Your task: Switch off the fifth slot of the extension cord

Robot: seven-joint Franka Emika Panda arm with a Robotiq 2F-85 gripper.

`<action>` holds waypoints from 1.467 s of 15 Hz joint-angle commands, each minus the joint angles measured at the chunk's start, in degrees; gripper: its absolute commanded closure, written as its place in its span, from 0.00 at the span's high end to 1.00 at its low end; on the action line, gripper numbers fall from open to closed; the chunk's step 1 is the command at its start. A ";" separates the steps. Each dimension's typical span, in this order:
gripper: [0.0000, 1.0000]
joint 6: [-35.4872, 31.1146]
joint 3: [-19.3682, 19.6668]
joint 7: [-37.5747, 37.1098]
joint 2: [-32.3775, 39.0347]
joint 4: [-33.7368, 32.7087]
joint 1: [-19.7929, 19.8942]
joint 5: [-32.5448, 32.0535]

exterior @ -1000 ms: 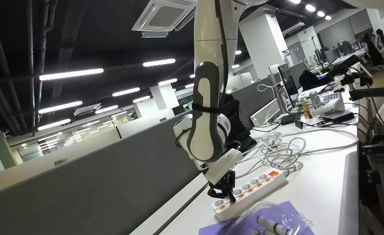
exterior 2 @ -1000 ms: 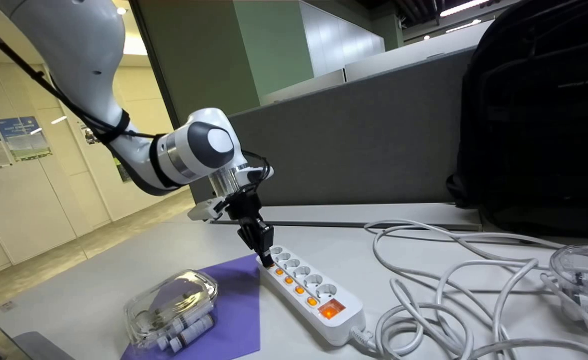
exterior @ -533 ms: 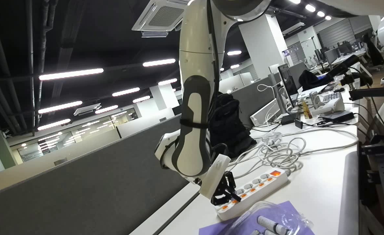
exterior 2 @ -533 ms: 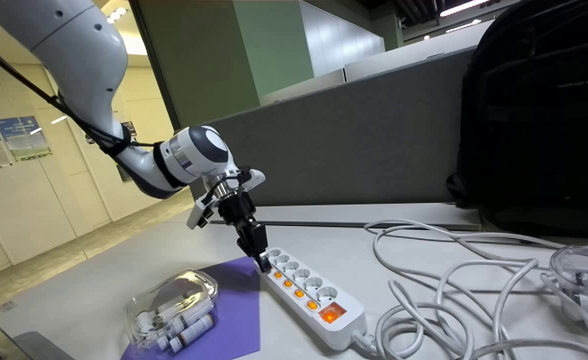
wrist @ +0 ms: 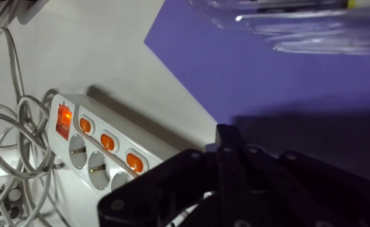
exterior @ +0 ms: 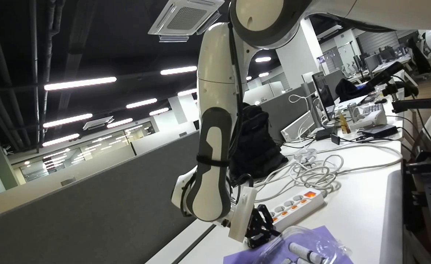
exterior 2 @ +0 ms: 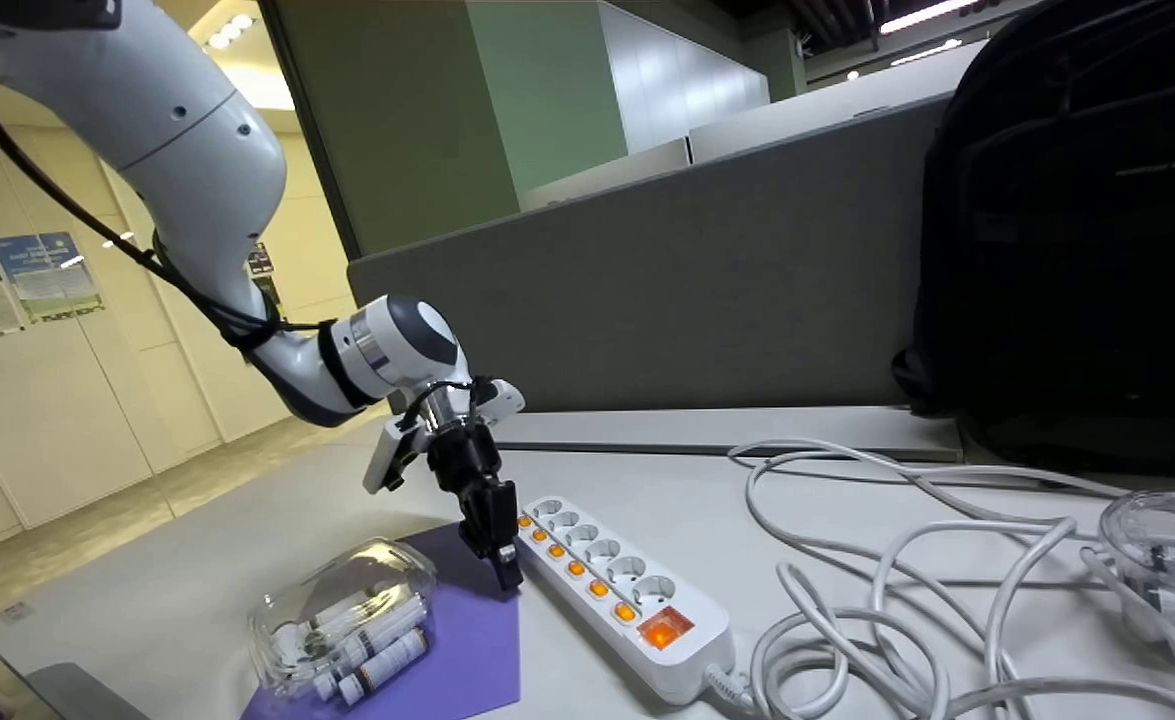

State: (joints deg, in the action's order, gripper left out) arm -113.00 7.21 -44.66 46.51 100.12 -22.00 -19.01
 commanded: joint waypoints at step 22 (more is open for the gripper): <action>0.00 -26.73 -3.19 20.18 -22.02 15.96 10.54 -0.25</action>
State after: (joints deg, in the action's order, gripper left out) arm -135.99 3.17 -22.50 25.05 114.42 -11.01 -17.99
